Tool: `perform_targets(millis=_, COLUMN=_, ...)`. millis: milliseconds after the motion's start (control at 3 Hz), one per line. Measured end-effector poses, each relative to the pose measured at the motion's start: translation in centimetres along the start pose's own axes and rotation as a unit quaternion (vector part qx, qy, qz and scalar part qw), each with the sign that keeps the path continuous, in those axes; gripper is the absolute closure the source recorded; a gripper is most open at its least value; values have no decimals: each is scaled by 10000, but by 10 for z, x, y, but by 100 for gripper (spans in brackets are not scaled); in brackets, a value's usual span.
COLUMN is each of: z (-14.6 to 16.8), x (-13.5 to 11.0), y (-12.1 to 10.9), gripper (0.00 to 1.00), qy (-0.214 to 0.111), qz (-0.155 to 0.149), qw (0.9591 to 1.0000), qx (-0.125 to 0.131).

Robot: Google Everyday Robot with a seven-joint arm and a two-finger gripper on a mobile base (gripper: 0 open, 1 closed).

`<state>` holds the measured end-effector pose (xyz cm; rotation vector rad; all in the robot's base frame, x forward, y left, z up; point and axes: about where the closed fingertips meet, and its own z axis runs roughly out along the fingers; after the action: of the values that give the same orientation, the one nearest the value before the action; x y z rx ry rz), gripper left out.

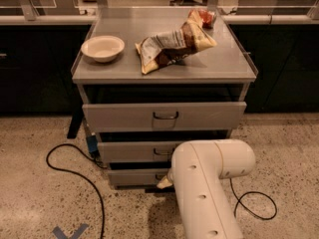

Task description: Open bottom drawer

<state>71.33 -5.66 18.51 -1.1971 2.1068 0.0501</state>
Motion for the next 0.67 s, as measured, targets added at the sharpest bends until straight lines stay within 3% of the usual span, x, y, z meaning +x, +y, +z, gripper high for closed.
perform_targets(millis=333, z=2, x=-15, y=-16, gripper=0, qy=-213, qz=276, qw=9989, qx=320)
perform_targets(millis=667, z=2, x=-15, y=-16, gripper=0, qy=-212, qz=275, qw=9989, qx=320)
